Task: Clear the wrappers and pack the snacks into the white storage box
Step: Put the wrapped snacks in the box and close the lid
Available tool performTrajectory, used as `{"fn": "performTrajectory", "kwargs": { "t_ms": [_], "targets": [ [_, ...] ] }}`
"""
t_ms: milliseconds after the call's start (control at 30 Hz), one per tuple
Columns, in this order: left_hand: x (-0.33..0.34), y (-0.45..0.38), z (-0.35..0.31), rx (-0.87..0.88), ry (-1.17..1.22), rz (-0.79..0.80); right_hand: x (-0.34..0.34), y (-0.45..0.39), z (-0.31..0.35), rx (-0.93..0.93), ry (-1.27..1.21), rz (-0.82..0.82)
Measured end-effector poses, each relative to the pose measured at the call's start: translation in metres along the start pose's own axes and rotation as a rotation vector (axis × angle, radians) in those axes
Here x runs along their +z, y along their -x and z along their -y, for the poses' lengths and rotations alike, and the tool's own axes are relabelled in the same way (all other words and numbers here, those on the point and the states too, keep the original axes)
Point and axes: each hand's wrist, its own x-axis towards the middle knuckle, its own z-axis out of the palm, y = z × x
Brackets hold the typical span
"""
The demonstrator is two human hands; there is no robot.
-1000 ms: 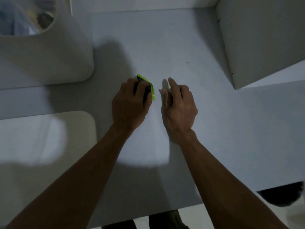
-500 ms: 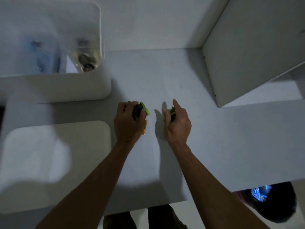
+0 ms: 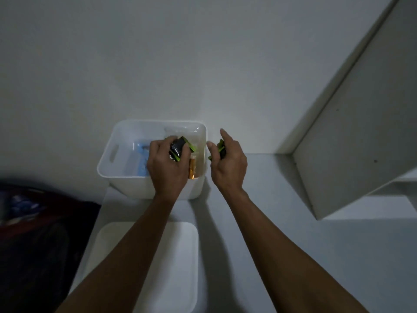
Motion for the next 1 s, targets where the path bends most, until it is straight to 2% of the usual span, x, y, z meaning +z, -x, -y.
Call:
{"fn": "performTrajectory", "kwargs": {
  "t_ms": [167, 333, 567, 800, 1000],
  "targets": [
    [-0.002, -0.033, 0.038, -0.057, -0.094, 0.058, 0.038, -0.009, 0.016, 0.011, 0.087, 0.153],
    [0.012, -0.043, 0.074, -0.125, -0.142, 0.159, 0.074, -0.015, 0.007, 0.019, 0.175, 0.218],
    [0.034, -0.044, 0.108, -0.190, -0.217, 0.455, 0.102, -0.013, -0.008, 0.030, 0.251, 0.236],
    [0.022, -0.044, 0.093, -0.167, -0.095, 0.469, 0.098, -0.009, -0.003, 0.142, 0.117, 0.167],
    [-0.004, -0.037, 0.078, -0.155, -0.031, 0.425, 0.079, 0.001, 0.007, 0.152, 0.060, 0.140]
  ]
}}
